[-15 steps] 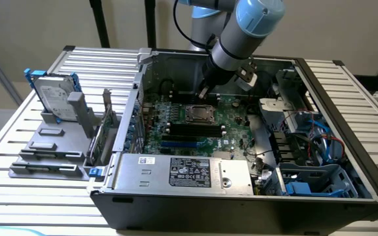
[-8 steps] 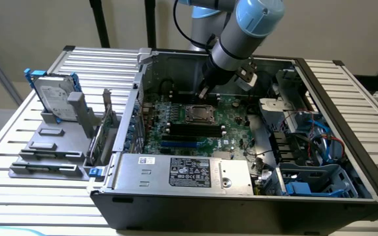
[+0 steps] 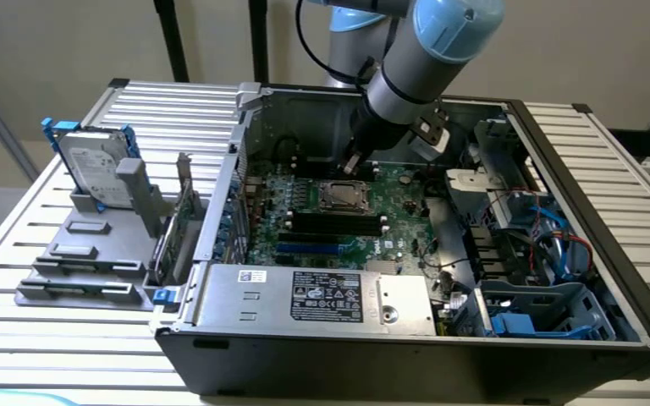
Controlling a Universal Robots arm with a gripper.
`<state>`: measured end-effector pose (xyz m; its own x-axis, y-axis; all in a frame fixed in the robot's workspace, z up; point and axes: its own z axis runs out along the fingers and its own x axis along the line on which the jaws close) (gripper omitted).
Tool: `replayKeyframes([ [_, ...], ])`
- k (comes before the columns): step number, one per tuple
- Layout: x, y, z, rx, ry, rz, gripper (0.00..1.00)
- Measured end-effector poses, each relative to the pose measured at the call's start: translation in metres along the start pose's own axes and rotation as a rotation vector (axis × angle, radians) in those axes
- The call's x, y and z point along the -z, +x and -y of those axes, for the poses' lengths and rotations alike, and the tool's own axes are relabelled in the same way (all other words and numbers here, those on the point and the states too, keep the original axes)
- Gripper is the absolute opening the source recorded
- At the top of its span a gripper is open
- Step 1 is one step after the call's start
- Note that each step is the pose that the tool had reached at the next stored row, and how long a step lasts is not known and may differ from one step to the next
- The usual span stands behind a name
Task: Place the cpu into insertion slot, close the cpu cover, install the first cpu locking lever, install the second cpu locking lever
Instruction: 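Install the second cpu locking lever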
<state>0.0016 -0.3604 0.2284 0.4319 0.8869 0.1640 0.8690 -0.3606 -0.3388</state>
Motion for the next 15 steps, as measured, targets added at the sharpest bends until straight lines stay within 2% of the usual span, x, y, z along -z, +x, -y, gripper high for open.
replayKeyframes([
  [3,0.0108,-0.008,0.0,0.0,0.0,-0.0001,0.11],
  [6,0.0167,-0.014,0.0004,0.0,-0.0001,0.0,0.11],
  [15,0.0217,-0.034,0.0062,-0.001,-0.0022,0.0043,0.11],
])
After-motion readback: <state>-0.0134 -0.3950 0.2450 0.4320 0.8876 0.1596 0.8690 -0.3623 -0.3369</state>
